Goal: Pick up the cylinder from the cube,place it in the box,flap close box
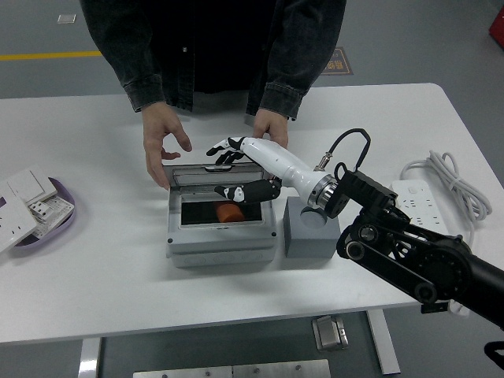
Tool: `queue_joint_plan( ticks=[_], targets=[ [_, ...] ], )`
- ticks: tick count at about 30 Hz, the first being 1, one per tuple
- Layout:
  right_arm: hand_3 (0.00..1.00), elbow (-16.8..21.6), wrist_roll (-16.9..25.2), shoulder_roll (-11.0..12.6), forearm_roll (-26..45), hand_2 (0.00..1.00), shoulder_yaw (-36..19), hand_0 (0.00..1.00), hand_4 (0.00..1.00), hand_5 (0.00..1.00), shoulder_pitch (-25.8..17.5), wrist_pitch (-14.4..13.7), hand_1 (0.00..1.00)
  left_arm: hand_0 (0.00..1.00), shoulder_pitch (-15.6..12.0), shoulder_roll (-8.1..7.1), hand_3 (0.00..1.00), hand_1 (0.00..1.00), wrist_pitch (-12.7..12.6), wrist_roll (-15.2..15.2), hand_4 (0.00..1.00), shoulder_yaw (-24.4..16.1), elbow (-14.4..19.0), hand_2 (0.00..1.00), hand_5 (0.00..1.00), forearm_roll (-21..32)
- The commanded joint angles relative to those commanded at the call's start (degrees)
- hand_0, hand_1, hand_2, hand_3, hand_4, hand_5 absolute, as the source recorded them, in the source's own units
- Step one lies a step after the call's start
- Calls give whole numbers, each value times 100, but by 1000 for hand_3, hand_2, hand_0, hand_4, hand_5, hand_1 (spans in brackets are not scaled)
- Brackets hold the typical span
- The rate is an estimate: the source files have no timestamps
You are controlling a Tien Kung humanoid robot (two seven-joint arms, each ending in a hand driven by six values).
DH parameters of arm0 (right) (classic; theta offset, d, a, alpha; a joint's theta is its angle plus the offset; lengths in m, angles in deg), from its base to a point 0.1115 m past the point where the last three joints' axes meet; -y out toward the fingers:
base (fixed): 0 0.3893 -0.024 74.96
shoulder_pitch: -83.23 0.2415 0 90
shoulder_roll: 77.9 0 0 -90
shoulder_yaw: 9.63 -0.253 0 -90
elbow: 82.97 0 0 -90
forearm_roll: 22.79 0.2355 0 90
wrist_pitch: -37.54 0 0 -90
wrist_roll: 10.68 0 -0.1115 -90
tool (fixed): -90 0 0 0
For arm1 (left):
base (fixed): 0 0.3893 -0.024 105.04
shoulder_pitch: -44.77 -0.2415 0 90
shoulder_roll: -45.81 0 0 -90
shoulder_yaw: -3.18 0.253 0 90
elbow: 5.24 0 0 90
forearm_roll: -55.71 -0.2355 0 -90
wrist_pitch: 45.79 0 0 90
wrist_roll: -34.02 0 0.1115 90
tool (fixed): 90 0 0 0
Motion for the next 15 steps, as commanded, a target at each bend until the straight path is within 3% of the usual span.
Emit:
queue_joint_plan(
  ticks=[4,9,15],
  targets=[
    [745,271,-85,115,8,645,201,661,757,258,-185,-40,592,619,-5,8,641,624,-7,-44,674,43,0,587,203,76],
    [740,237,-74,97,216,643,385,634,759,269,-508,-99,589,619,-15,21,641,624,-20,-84,674,68,0,587,203,154],
    [738,239,9,84,339,645,96,603,750,297,-719,-168,589,619,-23,17,641,624,-33,-81,675,45,0,587,202,149]
  ],
)
